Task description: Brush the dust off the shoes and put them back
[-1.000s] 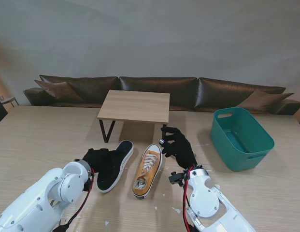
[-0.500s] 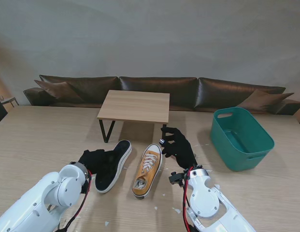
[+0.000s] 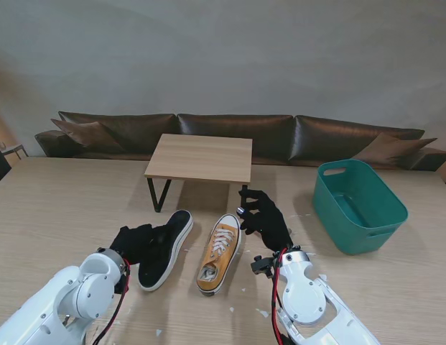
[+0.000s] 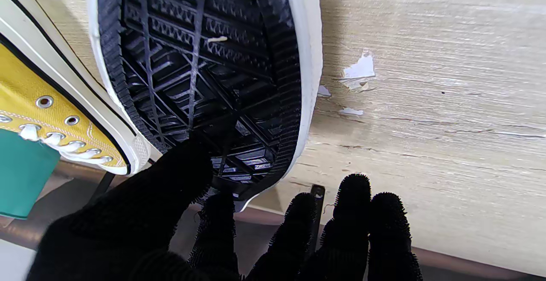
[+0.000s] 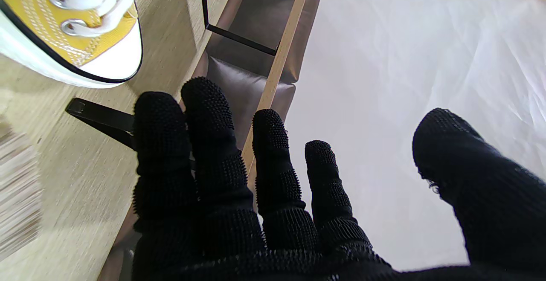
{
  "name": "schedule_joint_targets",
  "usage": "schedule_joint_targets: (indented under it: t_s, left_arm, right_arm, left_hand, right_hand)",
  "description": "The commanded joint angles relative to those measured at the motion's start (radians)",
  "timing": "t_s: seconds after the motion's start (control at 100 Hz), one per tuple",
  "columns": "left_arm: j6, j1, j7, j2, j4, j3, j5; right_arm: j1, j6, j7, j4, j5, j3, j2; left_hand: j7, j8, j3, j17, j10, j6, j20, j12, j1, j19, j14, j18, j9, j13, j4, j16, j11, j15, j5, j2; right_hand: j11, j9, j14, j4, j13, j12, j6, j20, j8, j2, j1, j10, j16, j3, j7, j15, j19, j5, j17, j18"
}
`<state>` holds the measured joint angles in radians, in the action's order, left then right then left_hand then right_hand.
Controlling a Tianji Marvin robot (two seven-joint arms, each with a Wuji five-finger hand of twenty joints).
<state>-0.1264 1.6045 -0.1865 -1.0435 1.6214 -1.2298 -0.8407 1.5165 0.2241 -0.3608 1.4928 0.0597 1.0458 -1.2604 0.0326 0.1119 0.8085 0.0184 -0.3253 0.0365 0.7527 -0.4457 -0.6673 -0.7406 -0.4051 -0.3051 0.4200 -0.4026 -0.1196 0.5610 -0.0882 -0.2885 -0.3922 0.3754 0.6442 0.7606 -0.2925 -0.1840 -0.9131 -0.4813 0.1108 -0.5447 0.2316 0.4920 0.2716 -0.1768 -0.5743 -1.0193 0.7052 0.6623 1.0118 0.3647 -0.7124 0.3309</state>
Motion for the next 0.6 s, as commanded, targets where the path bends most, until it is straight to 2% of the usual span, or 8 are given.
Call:
schedule_joint_targets:
  t_s: [0.0,0.17,0.39,0.59]
  left_arm:
    - [0.005,0.013,-0.009,-0.007,-0.018,0.000,0.012]
    - [0.020,0.011,0.006,-0.010,-0.010,-0.010,0.015]
    - [0.023,0.009,-0.023,-0.006,0.012,-0.024,0.006]
    - [0.028,0.009,-0.024,-0.006,0.026,-0.034,0.002]
  right_arm:
    - [0.005,-0.002,0.015,0.001,-0.002,-0.003,-0.003]
    - [0.006,-0.005,0.019,0.003,-0.003,-0.002,-0.003]
    - [0.006,-0.007,0.020,0.003,-0.004,-0.002,-0.002]
    - [0.005,-0.005,0.021,0.000,-0.004,-0.003,-0.002]
  left_hand:
    - [-0.008,-0.014,-0.059,0.002,-0.015,-0.029,-0.003,0.014,-0.016,0.026,-0.027,-0.020,0.004,0.028,0.019,-0.015,0.005,0.027,0.030,0.107]
    - [-0.001,-0.021,-0.062,0.007,-0.022,-0.026,-0.003,0.018,-0.008,0.033,-0.037,-0.026,0.012,0.022,0.022,-0.020,0.005,0.032,0.022,0.078]
    - [0.007,-0.024,-0.060,0.009,-0.026,-0.028,-0.006,0.022,0.011,0.047,-0.042,-0.032,0.011,0.023,0.022,-0.024,0.007,0.035,0.020,0.052]
    - [0.005,-0.031,-0.040,0.010,-0.029,-0.025,-0.006,0.028,0.068,0.056,-0.045,-0.035,0.006,0.025,0.019,-0.026,0.008,0.037,0.033,0.014]
  right_hand:
    - [0.000,0.012,-0.016,0.032,-0.009,0.003,-0.003,-0.018,0.006,-0.025,-0.013,-0.011,-0.002,0.004,-0.004,0.004,-0.012,0.011,0.355,0.001]
    - [0.000,0.013,-0.015,0.032,-0.010,0.003,-0.004,-0.018,0.006,-0.025,-0.012,-0.012,-0.002,0.004,-0.003,0.004,-0.012,0.012,0.356,0.002]
    - [-0.001,0.012,-0.018,0.032,-0.009,0.003,-0.004,-0.018,0.006,-0.025,-0.012,-0.012,-0.001,0.004,-0.003,0.004,-0.012,0.011,0.356,0.003]
    - [-0.001,0.014,-0.017,0.033,-0.010,0.003,-0.006,-0.018,0.006,-0.025,-0.011,-0.013,-0.002,0.004,-0.003,0.005,-0.012,0.011,0.356,0.002]
